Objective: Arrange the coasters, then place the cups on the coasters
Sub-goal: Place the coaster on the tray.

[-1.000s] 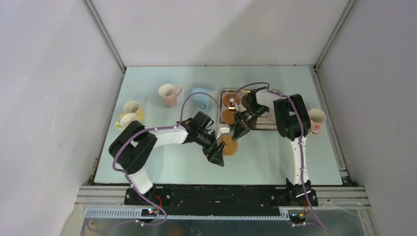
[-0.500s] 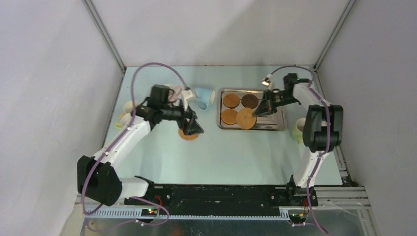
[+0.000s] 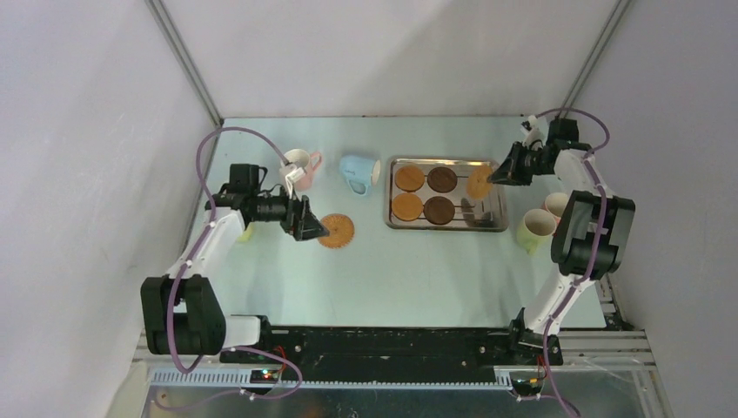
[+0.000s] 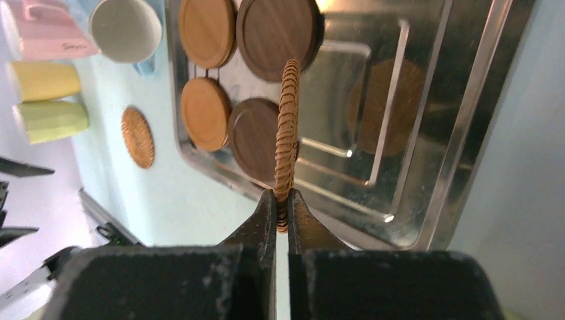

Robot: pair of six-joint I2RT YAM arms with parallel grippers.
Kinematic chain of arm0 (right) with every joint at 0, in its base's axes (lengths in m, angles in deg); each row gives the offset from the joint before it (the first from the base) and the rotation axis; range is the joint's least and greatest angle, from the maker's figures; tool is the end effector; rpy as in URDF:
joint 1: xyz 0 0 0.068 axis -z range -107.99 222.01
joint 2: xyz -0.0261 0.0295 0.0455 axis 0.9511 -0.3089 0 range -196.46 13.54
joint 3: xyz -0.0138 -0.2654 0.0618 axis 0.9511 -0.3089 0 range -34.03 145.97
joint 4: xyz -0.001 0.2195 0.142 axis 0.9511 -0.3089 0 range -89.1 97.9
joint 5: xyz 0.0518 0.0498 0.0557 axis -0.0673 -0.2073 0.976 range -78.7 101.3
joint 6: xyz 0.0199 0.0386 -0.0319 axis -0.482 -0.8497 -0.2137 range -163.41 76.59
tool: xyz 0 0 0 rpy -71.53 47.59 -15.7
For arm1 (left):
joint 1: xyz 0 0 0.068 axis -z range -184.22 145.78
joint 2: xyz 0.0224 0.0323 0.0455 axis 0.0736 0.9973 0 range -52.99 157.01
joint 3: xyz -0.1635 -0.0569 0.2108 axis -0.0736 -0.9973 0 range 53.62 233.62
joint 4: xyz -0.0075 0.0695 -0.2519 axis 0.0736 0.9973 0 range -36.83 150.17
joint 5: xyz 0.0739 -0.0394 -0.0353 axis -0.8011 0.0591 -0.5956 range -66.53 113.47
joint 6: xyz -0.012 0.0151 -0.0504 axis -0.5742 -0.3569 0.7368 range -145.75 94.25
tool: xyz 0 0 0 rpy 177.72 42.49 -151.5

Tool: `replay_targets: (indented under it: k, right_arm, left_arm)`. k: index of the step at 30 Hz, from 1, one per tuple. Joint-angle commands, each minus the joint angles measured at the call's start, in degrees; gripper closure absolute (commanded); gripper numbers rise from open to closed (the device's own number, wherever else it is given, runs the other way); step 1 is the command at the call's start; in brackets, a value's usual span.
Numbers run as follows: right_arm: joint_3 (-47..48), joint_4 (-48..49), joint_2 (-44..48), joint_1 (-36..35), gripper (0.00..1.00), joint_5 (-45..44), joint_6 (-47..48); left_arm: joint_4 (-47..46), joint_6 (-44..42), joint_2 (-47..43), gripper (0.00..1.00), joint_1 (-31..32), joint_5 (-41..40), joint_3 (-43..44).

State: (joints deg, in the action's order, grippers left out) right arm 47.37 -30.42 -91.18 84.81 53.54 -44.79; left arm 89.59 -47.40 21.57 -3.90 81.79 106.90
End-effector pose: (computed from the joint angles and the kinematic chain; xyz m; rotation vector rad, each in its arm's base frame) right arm 0.3793 -0.0617 0.2388 0.0651 2.4577 0.8792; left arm 0.2491 -0.0317 0.2565 0.7676 2.0910 -1.0879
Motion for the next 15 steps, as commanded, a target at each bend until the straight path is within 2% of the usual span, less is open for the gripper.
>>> replay_targets:
  k: [1, 5, 11, 15]
  right_arm:
    - [7.7, 1.2, -3.4, -2.7, 1.0, -6.8, -0.8]
    - [11.4, 1.8, -7.0, -3.4, 1.0, -11.4, -1.7]
    - [13.9, 1.7, -12.3, -3.5, 1.0, -12.9, -1.0]
    - [13.6, 2.8, -13.5, -3.7, 1.0, -13.4, -1.0]
  left_arm:
    - [-3.3, -1.5, 0.6, 0.02, -0.1, 2.5, -0.5]
    - [0.2, -4.1, 0.3, 0.02, -0.1, 1.9, 0.4]
    - [-2.4, -3.6, -3.8, 0.02, -0.1, 0.7, -2.2]
    - [-2.4, -3.6, -3.3, 0.02, -0.1, 0.6, -2.2]
